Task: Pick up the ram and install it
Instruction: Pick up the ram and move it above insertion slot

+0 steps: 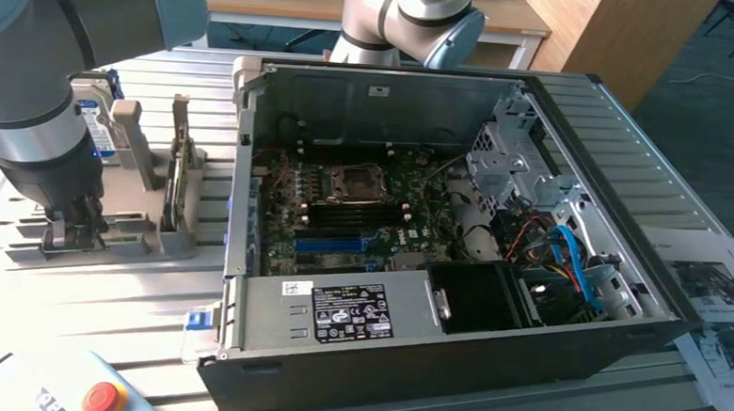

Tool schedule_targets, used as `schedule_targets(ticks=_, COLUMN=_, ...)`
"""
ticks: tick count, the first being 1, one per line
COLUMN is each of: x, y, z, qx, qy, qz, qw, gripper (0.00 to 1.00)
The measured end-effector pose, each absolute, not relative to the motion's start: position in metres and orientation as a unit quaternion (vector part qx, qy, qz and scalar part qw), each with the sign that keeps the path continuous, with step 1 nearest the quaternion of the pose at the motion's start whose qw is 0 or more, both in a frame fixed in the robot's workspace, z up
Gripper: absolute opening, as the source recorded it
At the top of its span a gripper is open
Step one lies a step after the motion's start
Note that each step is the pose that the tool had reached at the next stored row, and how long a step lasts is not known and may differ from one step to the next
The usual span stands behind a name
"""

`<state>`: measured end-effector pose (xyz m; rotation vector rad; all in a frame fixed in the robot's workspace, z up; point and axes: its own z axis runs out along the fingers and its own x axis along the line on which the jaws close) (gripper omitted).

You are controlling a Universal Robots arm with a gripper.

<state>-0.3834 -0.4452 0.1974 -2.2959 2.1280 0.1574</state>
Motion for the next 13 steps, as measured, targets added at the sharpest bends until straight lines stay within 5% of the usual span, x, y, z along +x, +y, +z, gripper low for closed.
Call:
schedule_targets(ticks=4, x=-0.3834, y=-0.4452, z=0.1973, qx=-0.732, qy=0.679, qz=0.05, qw=0.004, gripper=0.23)
schedule_targets(ticks=13, x=-0.3835, y=-0.4454, z=0.1973, qx=-0.732, qy=0.679, qz=0.05, qw=0.004, gripper=0.23)
